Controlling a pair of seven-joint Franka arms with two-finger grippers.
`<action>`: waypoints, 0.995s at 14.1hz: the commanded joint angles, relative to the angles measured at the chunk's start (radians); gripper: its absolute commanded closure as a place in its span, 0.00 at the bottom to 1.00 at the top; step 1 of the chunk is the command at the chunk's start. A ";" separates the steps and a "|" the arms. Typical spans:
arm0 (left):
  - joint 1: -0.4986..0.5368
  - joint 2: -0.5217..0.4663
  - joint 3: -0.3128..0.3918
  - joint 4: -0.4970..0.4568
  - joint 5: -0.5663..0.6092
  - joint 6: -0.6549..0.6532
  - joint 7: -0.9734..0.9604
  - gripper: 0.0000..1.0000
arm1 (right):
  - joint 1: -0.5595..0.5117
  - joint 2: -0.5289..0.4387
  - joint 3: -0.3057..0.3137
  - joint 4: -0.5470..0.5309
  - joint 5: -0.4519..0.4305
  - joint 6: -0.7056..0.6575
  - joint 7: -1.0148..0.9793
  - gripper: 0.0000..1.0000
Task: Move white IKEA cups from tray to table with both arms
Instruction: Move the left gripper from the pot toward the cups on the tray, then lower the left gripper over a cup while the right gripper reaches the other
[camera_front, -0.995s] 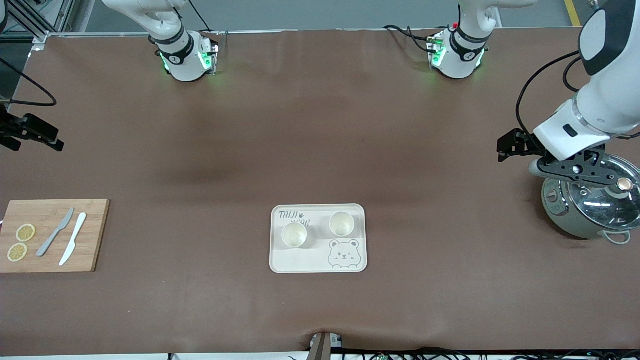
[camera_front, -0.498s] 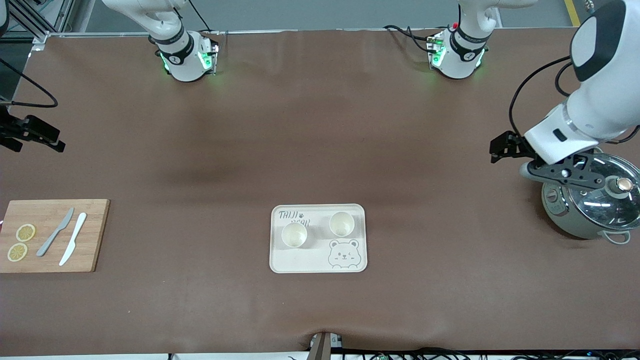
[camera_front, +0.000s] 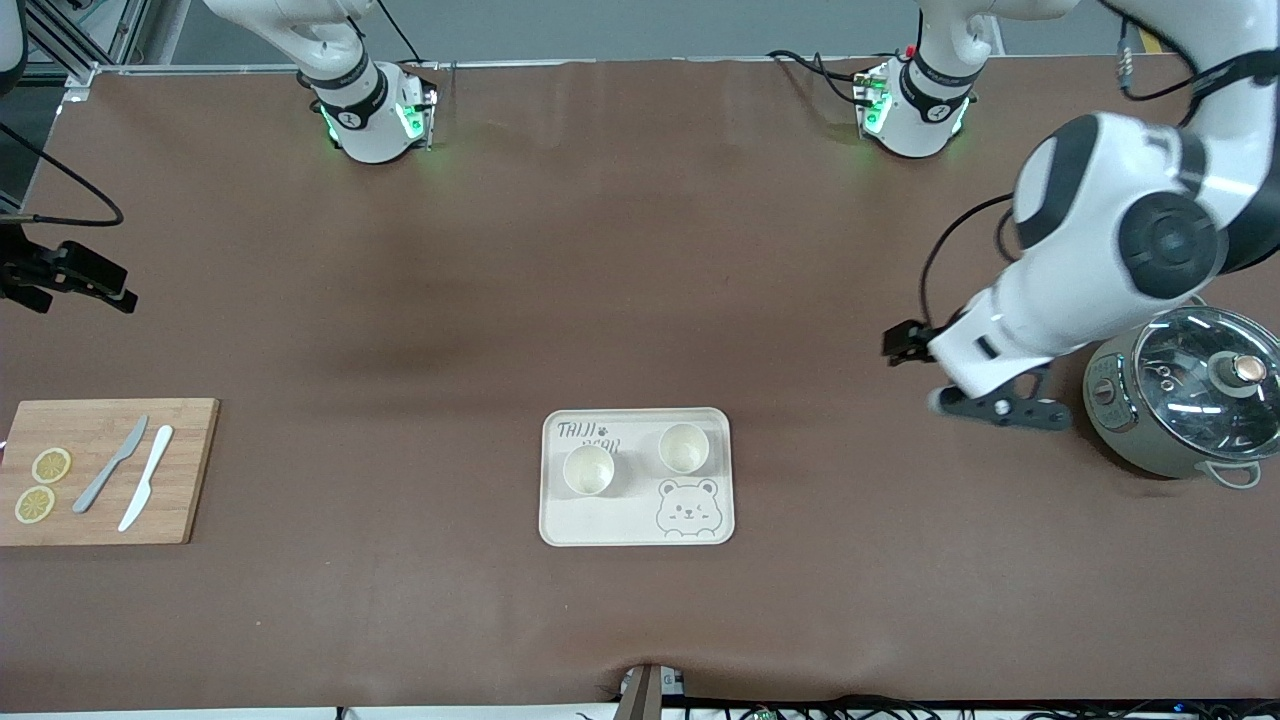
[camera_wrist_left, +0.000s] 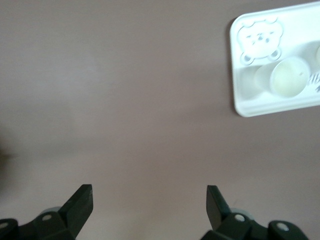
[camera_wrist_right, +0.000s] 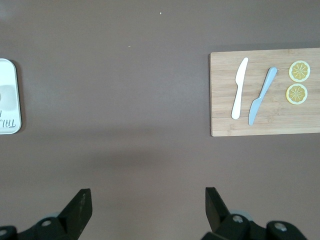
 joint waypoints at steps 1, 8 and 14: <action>-0.075 0.132 0.005 0.149 -0.005 -0.005 -0.141 0.00 | 0.018 0.064 0.006 0.067 -0.002 -0.009 0.018 0.00; -0.210 0.310 0.014 0.156 -0.003 0.317 -0.405 0.00 | 0.163 0.246 0.005 0.210 -0.012 0.013 0.231 0.00; -0.263 0.390 0.020 0.154 -0.002 0.421 -0.445 0.00 | 0.316 0.416 0.003 0.234 -0.021 0.298 0.564 0.00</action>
